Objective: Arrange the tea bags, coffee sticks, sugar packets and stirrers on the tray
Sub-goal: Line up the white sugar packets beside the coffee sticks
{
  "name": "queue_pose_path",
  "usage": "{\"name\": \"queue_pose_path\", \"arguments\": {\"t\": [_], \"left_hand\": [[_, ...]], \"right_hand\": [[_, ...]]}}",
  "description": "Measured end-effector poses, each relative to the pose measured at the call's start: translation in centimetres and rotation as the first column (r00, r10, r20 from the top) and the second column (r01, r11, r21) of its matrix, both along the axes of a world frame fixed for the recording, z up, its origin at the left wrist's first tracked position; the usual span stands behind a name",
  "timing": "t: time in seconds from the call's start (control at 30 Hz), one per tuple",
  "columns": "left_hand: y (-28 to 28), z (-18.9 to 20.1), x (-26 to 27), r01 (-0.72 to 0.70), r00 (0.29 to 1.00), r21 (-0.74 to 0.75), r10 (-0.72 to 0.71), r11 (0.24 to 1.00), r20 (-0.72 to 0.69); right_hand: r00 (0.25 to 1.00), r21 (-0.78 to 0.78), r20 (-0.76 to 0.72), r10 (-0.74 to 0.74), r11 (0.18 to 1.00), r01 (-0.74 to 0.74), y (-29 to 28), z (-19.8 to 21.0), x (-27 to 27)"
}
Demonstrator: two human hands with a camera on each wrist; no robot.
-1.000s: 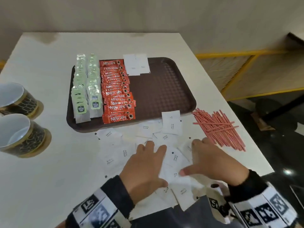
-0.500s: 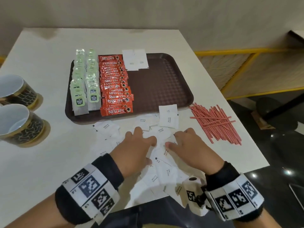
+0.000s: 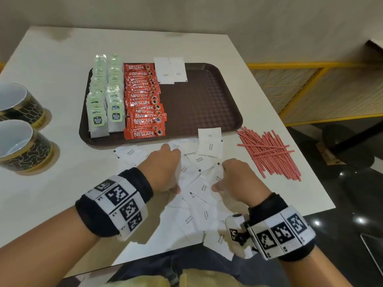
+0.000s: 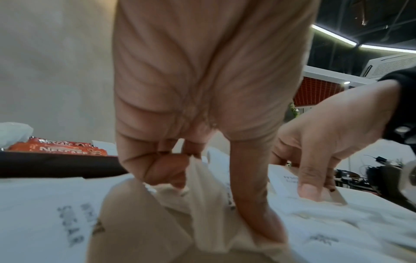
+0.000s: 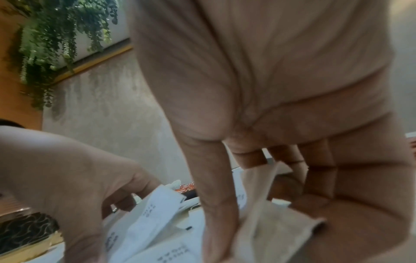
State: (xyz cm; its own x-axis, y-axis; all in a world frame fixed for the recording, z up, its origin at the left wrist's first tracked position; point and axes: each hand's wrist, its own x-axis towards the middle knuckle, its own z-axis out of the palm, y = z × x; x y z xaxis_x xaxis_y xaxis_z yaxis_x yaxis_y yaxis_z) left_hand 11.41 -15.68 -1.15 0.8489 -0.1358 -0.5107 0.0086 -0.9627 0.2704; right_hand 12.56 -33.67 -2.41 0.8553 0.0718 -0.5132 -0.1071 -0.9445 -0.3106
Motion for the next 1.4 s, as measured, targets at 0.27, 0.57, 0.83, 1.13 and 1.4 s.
{"name": "queue_pose_path", "arguments": {"t": [0.27, 0.57, 0.83, 1.13, 1.4], "left_hand": [[1.4, 0.2, 0.2, -0.077, 0.988, -0.186, 0.099, 0.980, 0.115], [3.9, 2.7, 1.2, -0.281, 0.887, -0.635, 0.448, 0.720, 0.116], [2.8, 3.1, 1.4, -0.448, 0.810, -0.837, 0.539, 0.315, -0.231], [1.8, 3.5, 1.3, -0.592, 0.785, -0.797, 0.313, 0.120, -0.535], [0.9, 2.0, 0.7, -0.428, 0.902, -0.861, 0.186, 0.274, -0.389]], "right_hand": [[0.991, 0.320, 0.135, -0.017, 0.947, -0.027, -0.6, 0.6, 0.6], [0.960, 0.703, 0.113, -0.254, 0.704, 0.103, -1.5, 3.8, 2.6], [0.976, 0.894, -0.106, -0.188, 0.412, 0.177, 0.2, 5.0, 2.7], [0.974, 0.767, 0.169, -0.154, 0.641, -0.031, 1.1, 4.8, 2.6], [0.975, 0.781, 0.157, -0.159, 0.624, -0.024, 1.8, 5.4, 1.3]]}}
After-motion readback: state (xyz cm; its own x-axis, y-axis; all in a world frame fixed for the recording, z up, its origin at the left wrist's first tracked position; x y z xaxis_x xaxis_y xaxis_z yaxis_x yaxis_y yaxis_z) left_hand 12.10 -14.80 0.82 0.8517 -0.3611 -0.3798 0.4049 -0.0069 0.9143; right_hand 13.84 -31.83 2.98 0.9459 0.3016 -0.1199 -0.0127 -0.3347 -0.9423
